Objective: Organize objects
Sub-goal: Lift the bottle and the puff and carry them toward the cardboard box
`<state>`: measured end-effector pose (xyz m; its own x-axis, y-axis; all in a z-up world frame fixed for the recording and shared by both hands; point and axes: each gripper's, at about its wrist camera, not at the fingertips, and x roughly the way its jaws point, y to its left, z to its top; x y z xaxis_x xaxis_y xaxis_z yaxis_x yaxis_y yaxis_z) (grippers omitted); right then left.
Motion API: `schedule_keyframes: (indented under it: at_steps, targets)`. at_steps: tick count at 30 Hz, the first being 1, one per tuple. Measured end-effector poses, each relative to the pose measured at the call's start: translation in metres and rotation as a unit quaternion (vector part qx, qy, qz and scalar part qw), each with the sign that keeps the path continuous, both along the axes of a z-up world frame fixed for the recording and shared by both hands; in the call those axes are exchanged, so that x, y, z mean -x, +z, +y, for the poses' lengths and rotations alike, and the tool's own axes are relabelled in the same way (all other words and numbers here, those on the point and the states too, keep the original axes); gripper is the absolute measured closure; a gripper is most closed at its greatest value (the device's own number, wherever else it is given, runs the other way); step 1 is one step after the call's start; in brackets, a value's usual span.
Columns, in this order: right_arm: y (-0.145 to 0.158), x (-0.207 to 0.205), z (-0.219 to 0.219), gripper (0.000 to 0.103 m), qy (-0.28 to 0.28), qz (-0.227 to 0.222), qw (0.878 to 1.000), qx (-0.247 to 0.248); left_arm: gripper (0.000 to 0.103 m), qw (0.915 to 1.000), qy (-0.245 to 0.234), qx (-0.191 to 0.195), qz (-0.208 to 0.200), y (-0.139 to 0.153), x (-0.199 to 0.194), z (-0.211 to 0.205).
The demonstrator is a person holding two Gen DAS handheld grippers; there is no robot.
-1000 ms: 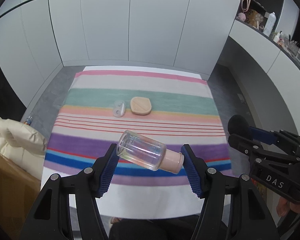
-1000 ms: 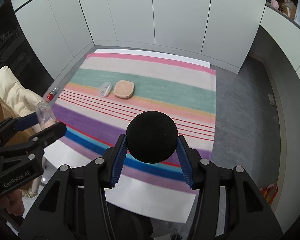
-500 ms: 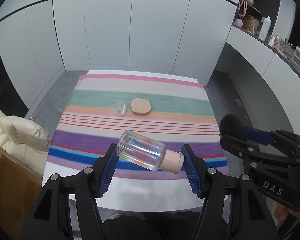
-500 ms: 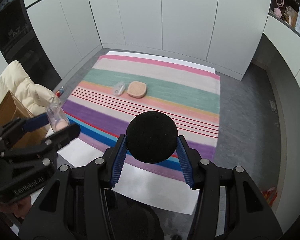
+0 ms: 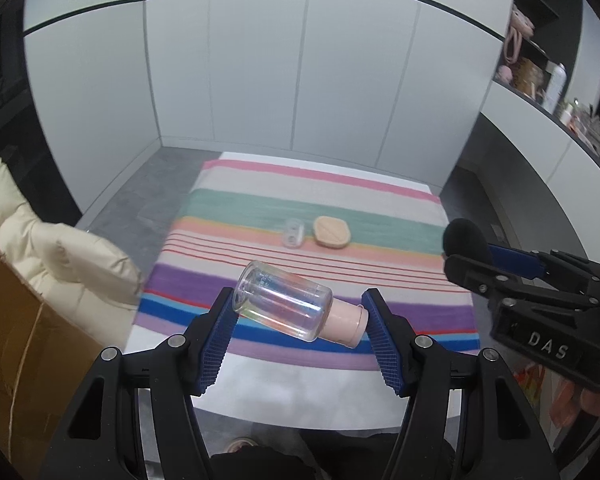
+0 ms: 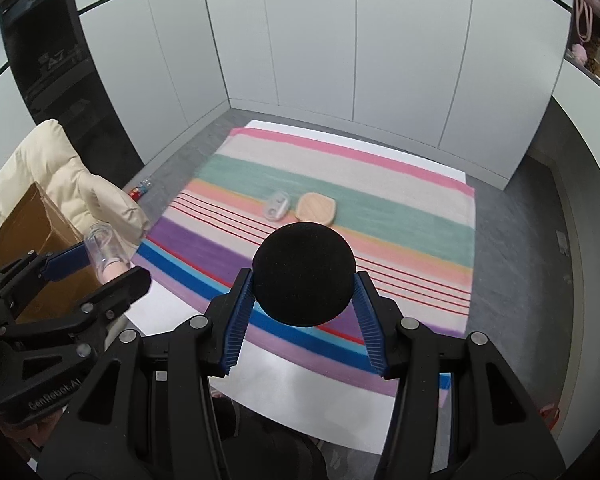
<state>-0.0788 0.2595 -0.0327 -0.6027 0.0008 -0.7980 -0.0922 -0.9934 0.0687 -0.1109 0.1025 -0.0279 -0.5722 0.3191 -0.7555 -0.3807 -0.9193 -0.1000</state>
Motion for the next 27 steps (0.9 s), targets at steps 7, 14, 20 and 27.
schedule_keyframes:
  at_steps: [7,14,20,27]
  targets:
    - [-0.001,0.016,-0.015,0.051,0.007,0.0,1.0,0.004,0.038,0.9996,0.028,0.0,0.008,0.001,0.007,-0.031]
    - [-0.002,0.032,-0.04,0.051,0.027,0.003,1.0,0.005,0.038,0.9985,0.053,-0.005,0.009,0.0,0.011,-0.057]
    - [-0.003,0.042,-0.063,0.051,0.048,0.006,0.999,0.005,0.038,0.9971,0.074,-0.01,0.009,0.0,0.011,-0.08]
    - [-0.006,0.051,-0.091,0.051,0.072,0.005,0.997,0.004,0.038,0.9952,0.096,-0.012,0.009,-0.002,0.012,-0.106]
